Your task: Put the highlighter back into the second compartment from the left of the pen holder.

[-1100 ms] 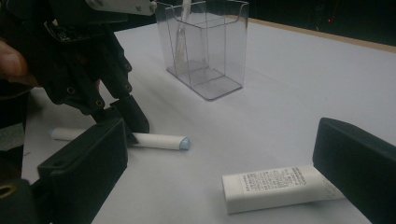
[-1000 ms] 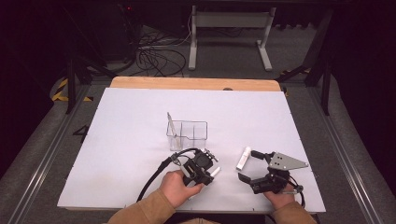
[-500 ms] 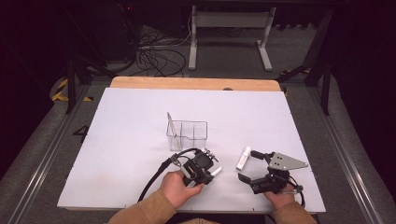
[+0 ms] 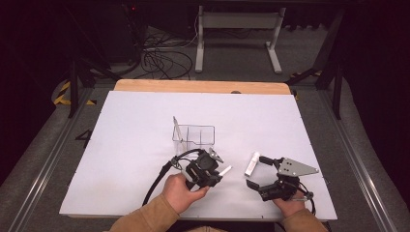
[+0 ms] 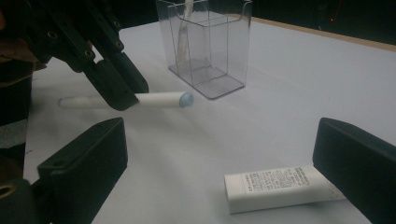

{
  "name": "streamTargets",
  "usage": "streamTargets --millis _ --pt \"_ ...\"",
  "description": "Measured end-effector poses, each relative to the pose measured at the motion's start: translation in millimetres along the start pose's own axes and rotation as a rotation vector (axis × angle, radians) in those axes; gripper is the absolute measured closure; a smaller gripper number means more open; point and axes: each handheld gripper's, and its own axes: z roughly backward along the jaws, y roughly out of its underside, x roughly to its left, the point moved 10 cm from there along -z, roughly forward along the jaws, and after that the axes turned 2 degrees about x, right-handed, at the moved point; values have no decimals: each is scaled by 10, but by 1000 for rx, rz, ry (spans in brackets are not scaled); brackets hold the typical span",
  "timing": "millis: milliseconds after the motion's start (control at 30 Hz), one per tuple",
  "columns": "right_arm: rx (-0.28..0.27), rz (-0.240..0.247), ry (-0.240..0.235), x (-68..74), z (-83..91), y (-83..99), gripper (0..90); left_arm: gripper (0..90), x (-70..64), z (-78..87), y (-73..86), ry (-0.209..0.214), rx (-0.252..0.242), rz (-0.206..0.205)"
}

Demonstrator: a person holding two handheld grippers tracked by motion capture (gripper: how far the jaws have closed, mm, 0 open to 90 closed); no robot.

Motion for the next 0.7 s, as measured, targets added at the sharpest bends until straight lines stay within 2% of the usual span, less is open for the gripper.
streamTargets --millis 367,700 --pt "-1 0 -1 2 -3 0 36 782 83 296 -146 1 -112 9" --pt "2 1 1 1 -7 3 36 782 159 581 -283 12 -248 13"
